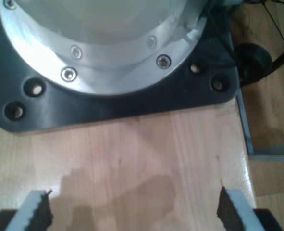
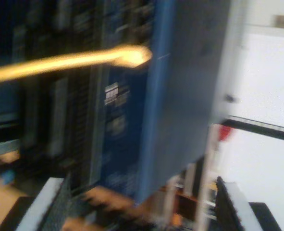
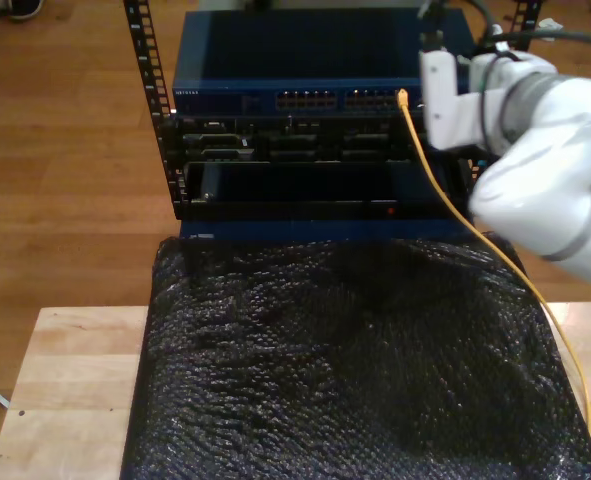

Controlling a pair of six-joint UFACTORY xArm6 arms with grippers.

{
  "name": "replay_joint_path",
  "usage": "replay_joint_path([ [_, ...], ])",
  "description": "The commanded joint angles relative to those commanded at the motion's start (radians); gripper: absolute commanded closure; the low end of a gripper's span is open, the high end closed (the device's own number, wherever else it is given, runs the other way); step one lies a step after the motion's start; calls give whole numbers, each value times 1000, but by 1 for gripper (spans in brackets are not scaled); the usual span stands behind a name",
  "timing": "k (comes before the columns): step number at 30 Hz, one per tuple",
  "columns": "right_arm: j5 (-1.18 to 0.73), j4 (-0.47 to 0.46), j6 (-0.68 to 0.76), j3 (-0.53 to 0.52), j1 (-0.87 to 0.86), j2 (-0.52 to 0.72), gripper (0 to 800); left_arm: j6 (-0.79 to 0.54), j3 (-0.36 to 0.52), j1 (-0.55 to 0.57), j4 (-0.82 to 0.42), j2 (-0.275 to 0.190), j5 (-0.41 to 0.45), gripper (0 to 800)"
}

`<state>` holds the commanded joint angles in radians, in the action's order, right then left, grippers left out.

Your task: Grab the cable and plug it in

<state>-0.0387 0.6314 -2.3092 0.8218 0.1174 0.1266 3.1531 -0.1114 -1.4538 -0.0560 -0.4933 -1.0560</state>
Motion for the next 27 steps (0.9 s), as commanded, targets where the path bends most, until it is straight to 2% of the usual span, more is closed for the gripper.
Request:
replay_joint_path([
  [5, -256, -29, -74, -2, -130, 52, 14, 0, 0, 0, 0, 0, 0, 0],
  [9, -425, -28, -121, -2, -264, 89, 8, 0, 0, 2, 0, 0, 0, 0],
  [15, -608, -38, -149, -2, -450, 132, 8, -2, 0, 2, 0, 0, 0, 0],
  [27, -888, -173, -186, -72, -692, 235, 8, 0, 0, 0, 0, 0, 0, 0],
])
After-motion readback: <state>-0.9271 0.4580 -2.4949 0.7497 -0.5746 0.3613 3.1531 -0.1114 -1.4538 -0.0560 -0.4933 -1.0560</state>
